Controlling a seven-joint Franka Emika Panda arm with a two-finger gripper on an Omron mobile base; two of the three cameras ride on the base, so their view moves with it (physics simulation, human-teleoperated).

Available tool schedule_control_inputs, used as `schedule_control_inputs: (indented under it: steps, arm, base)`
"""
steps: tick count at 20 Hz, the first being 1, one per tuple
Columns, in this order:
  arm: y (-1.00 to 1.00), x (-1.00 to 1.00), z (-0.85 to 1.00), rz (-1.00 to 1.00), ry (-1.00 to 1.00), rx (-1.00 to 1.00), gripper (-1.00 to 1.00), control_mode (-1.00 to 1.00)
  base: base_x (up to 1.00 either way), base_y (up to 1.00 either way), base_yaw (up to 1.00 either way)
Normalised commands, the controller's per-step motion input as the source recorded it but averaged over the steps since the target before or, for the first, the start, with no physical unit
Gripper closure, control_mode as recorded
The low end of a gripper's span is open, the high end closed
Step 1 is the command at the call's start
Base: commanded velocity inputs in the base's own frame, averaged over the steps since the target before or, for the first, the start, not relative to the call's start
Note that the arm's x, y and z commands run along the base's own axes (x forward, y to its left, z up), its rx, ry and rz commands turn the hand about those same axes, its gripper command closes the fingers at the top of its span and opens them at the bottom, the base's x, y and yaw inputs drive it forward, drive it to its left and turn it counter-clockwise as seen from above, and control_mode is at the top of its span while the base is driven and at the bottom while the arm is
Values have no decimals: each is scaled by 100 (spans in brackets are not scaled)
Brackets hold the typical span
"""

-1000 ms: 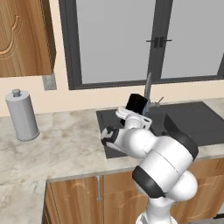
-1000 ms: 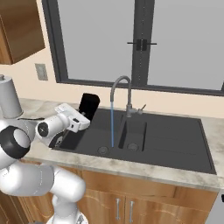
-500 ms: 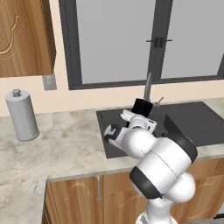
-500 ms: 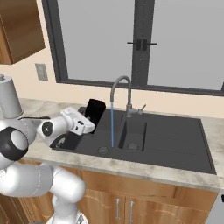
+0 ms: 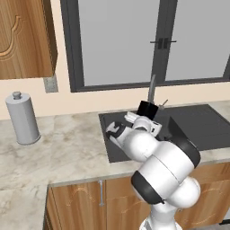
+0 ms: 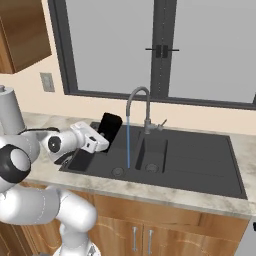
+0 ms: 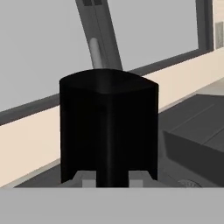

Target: Turn on the sink faucet and place the jug under the water for a few seconds to fill it up.

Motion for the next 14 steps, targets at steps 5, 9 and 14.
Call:
schedule_control_inputs:
  steps: [5,9,14]
  arm:
    - [-7,10,-1,0,4,0,100,-100]
    - [-26,4,0,0,4,0,100,-100]
    - [-8,7,0,0,7,0,100,-100]
  base:
    - [0,0,0]
    - [0,0,0]
    - [0,0,0]
